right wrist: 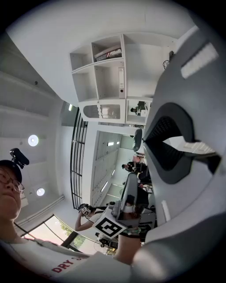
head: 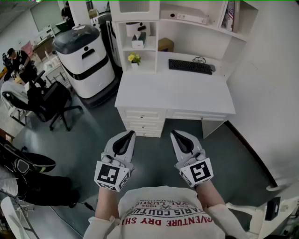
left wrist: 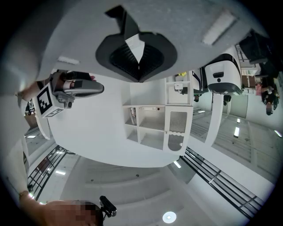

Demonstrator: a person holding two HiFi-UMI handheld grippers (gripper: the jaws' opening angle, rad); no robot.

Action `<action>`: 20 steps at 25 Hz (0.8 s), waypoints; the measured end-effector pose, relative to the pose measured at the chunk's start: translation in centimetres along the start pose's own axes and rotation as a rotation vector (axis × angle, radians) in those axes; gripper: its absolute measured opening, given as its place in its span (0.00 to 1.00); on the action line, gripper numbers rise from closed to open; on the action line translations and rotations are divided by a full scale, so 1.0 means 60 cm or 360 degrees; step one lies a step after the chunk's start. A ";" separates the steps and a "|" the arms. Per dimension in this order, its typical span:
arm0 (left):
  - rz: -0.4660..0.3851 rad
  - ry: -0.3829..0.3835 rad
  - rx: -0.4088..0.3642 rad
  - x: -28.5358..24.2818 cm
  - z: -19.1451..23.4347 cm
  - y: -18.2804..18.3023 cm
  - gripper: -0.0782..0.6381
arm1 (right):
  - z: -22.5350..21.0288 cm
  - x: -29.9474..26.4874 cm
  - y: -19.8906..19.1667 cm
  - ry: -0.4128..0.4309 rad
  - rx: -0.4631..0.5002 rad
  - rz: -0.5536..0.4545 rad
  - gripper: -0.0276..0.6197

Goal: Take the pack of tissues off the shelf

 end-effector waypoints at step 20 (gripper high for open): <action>-0.0106 0.0063 0.0124 0.051 0.074 -0.031 0.72 | 0.066 -0.040 -0.015 -0.0144 -0.0074 -0.0007 0.04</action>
Point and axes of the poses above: the fingertips, and each gripper's own axes: x backward along the fingers, z to its left, y out of its top, the point moved 4 cm from there along x, backward along the fingers, and after that the axes turned 13 degrees about -x, right-handed, at the moved point
